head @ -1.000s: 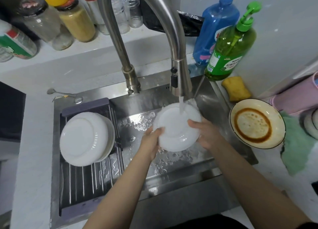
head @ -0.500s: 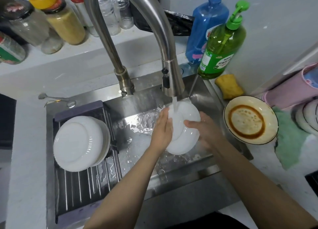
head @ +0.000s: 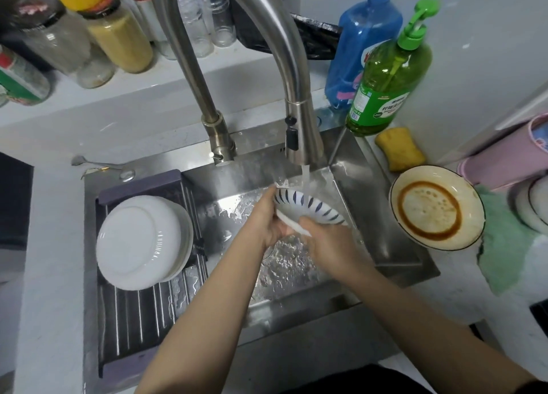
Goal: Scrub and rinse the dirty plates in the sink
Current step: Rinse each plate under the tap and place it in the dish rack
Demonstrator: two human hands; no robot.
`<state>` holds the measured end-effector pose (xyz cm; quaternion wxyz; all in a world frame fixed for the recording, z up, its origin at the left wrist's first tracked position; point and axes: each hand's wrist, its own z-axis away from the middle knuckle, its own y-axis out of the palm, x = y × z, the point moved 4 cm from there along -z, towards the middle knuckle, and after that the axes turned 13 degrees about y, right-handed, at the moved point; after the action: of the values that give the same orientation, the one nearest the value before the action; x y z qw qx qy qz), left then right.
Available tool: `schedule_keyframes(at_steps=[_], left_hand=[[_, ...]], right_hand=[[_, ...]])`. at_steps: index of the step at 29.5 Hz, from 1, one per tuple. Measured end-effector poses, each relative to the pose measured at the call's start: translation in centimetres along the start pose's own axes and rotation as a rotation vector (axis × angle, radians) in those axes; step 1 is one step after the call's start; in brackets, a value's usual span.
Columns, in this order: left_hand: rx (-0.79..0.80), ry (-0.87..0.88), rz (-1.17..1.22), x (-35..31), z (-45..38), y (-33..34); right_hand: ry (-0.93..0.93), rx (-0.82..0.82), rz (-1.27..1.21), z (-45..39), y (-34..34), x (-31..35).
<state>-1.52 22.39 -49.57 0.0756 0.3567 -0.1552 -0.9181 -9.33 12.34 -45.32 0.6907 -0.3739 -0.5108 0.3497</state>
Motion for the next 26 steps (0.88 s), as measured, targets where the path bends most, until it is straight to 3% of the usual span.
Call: schedule_keyframes(at_steps=[3, 4, 7, 9, 12, 16, 18, 20, 23, 26], left_hand=[[-0.07, -0.026, 0.031, 0.8, 0.7, -0.9], [-0.1, 0.008, 0.043, 1.2, 0.7, -1.3], [-0.095, 0.124, 0.022, 1.7, 0.7, -2.4], [-0.051, 0.156, -0.035, 1.9, 1.2, -2.0], [0.067, 0.133, -0.154, 2.9, 1.9, -1.0], [-0.022, 0.167, -0.124, 2.0, 2.2, -2.3], [-0.071, 0.199, -0.051, 1.0, 2.1, -3.6], [-0.087, 0.241, -0.07, 0.1, 2.3, -4.8], [-0.047, 0.198, -0.159, 0.6, 2.9, -4.3], [0.01, 0.13, -0.236, 1.7, 3.4, -2.7]], right_hand=[[-0.215, -0.07, 0.064, 0.3, 0.7, -0.3], [-0.222, 0.021, 0.054, 0.2, 1.0, -0.9], [-0.064, 0.261, 0.136, -0.8, 1.8, -4.1], [0.052, 0.323, 0.211, -2.3, 2.5, -5.1], [0.14, 0.377, 0.101, -4.2, 4.4, -2.8], [-0.106, 0.532, -0.018, -2.3, 5.1, 1.2], [-0.21, 0.607, -0.024, -0.2, 4.0, 0.1], [-0.225, 0.511, 0.106, 0.6, 3.0, -2.1], [-0.065, 0.338, 0.31, -1.4, 2.8, -4.9], [-0.012, 0.35, 0.114, -3.3, 4.5, -2.0]])
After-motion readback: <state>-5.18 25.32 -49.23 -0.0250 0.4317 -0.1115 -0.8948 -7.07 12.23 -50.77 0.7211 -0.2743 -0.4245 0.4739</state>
